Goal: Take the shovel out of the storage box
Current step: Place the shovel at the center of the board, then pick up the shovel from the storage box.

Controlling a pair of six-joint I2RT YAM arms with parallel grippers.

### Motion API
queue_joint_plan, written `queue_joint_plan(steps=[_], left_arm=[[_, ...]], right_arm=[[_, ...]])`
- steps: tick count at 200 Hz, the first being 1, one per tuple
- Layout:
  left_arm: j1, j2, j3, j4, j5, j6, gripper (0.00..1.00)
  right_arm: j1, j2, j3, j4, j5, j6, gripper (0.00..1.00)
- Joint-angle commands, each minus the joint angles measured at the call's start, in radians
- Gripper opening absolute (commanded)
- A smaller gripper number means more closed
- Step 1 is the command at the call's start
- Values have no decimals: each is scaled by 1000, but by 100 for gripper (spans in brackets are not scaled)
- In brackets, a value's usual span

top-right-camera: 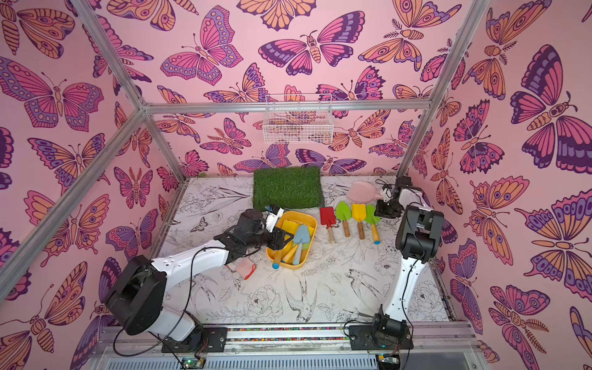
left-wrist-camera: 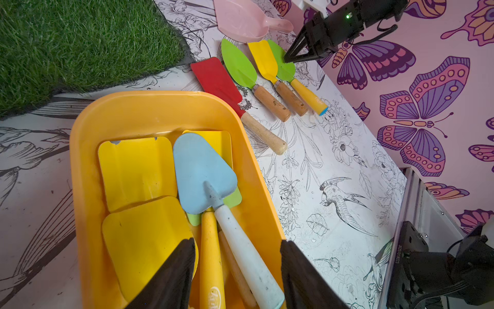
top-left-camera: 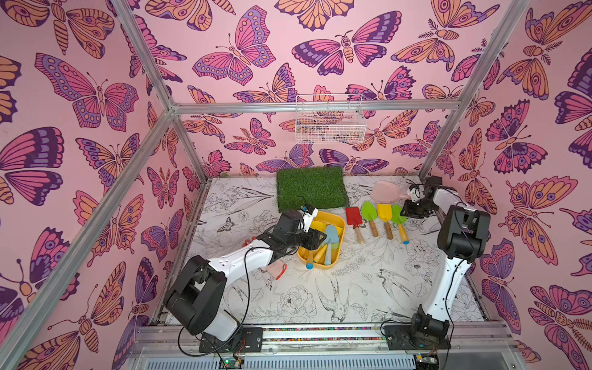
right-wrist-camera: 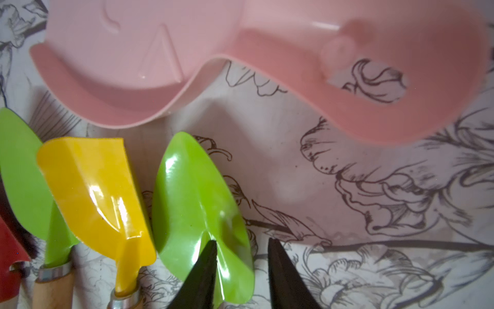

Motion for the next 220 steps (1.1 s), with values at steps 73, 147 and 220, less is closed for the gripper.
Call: queue_joint_plan(steps=[73, 147, 220], left_arm=[[17, -44, -30, -13, -14, -44, 59], [20, -50, -27, -43, -15, -72, 60], [21, -16, 19, -150, -49, -95, 56]], right_arm=[[15, -432, -322, 225, 159, 293, 48], [156, -726, -456, 120, 244, 400, 48], [384, -875, -577, 89, 223, 477, 48]])
